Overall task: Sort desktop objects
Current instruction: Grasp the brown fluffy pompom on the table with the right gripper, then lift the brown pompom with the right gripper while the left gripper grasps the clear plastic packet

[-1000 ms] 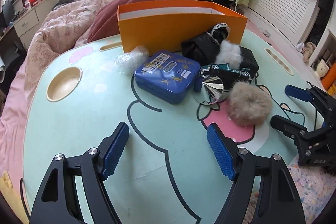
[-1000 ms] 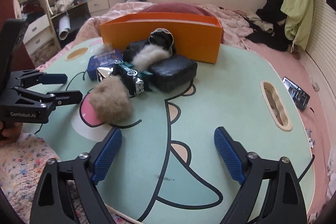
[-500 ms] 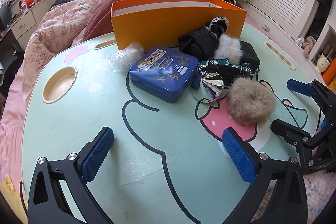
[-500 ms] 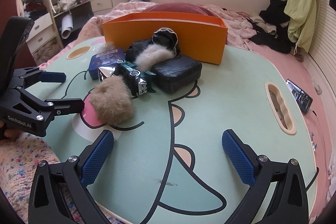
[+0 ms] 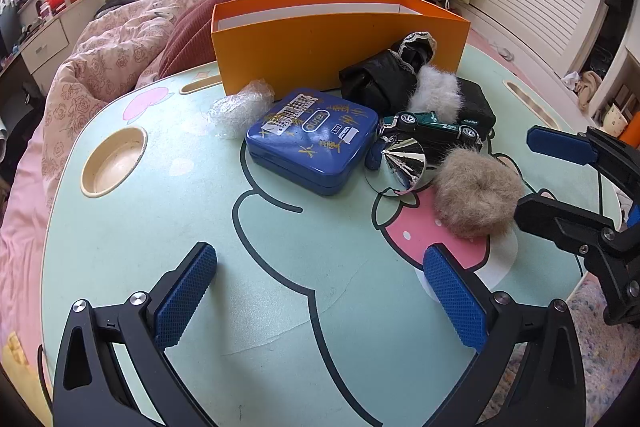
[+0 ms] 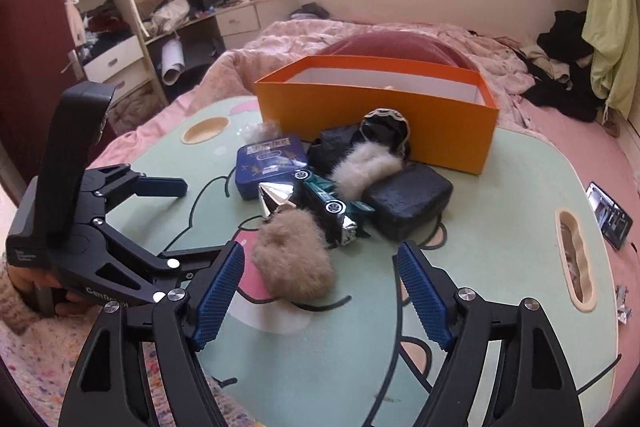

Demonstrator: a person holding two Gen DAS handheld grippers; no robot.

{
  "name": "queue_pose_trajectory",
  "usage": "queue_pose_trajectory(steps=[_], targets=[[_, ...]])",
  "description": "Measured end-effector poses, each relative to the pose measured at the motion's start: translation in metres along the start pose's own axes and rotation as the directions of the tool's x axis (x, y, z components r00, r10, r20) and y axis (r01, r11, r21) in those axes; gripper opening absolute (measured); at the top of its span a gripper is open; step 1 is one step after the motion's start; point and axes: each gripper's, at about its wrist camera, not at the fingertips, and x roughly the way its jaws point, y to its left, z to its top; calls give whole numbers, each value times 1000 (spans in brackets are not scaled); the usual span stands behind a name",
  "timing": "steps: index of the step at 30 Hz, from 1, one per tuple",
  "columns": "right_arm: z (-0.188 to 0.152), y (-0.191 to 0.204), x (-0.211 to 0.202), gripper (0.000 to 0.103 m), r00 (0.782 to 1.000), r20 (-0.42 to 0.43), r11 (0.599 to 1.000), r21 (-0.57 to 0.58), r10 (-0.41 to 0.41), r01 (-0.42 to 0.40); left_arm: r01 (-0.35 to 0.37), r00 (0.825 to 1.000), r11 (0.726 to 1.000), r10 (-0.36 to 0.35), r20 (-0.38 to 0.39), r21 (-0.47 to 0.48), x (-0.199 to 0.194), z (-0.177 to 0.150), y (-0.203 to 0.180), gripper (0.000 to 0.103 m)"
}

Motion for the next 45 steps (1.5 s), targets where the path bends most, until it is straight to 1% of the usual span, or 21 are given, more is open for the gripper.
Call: queue_pose_trajectory(steps=[1, 2, 3, 4, 7, 10, 13, 14, 15, 17, 20, 23, 25, 26, 27, 28, 35, 38, 42, 43, 45], targets=[[2, 2, 8, 79, 999, -32, 1000, -9, -2, 2, 0, 1000, 1000, 0, 0, 0, 0, 0, 0, 103], [2, 4, 17, 67, 998, -69, 1000, -16, -5, 4, -1, 1000, 1000, 1, 0, 0, 0, 0, 0, 103], [1, 5, 22, 38, 996, -90, 1000, -15, 8, -10, -3, 1000, 1000, 3, 0, -1, 0, 0, 0, 103], [-2, 5, 25, 30, 994, -108, 1000, -7, 23, -24, -1, 1000, 1000, 1, 0, -3, 0, 0, 1, 103], [-12, -1, 12, 31, 997, -74, 1000, 7, 28, -27, 0, 1000, 1000, 0, 1, -3, 1, 0, 0, 103], [-27, -14, -5, 31, 999, -45, 998, 57, 28, -25, -1, 1000, 1000, 1, 1, -2, 1, -1, 0, 103], [-39, -25, -17, 33, 1000, -14, 996, 92, -8, 9, -1, 1000, 1000, 1, 0, -3, 1, -1, 0, 103], [-43, -28, -21, 41, 999, 5, 995, 94, -33, 32, -1, 1000, 1000, 1, 1, -2, 1, -1, 0, 103], [-45, -30, -25, 55, 998, 21, 994, 98, -56, 54, -1, 1000, 1000, 1, 1, -3, 1, -1, 0, 103], [-43, -34, -31, 74, 995, 54, 990, 118, -83, 76, -1, 1000, 1000, 1, 0, -3, 1, -1, 0, 103], [-32, -34, -31, 76, 991, 68, 987, 118, -116, 107, 0, 1000, 1000, 0, 1, -3, 1, -1, 0, 103], [-23, -31, -21, 76, 988, 50, 985, 100, -146, 140, 0, 1000, 1000, 0, 1, -3, 1, -1, 0, 103], [-20, -29, -8, 75, 989, 10, 984, 98, -148, 147, -1, 1000, 1000, 1, 1, -3, 1, -1, 0, 103], [-22, -28, -3, 58, 990, -8, 985, 97, -141, 141, -1, 1000, 1000, 1, 1, -3, 1, -1, 0, 103], [-24, -27, 0, 38, 992, -24, 987, 92, -127, 129, -1, 1000, 1000, 1, 1, -3, 1, -1, 0, 103], [-26, -24, -1, 36, 990, -9, 986, 86, -142, 142, -1, 1000, 1000, 1, 0, -3, 1, -1, 0, 103], [-31, -29, -10, 35, 993, 20, 986, 122, -115, 112, -18, 1000, 1000, 18, -3, -26, -1, -1, 5, 103], [-32, -29, -10, 35, 994, 17, 986, 127, -111, 108, -5, 999, 998, 7, 38, -57, -12, 4, 15, 103], [-32, -30, -9, 35, 995, 18, 986, 132, -101, 98, -53, 992, 994, 64, 113, -91, -29, 30, 36, 103], [-32, -30, -9, 35, 995, 18, 986, 132, -101, 98, -51, 990, 993, 64, 122, -107, -30, 38, 43, 103], [-32, -30, -9, 35, 995, 18, 986, 132, -101, 98, -31, 993, 990, 46, 110, -139, -24, 55, 56, 103]])
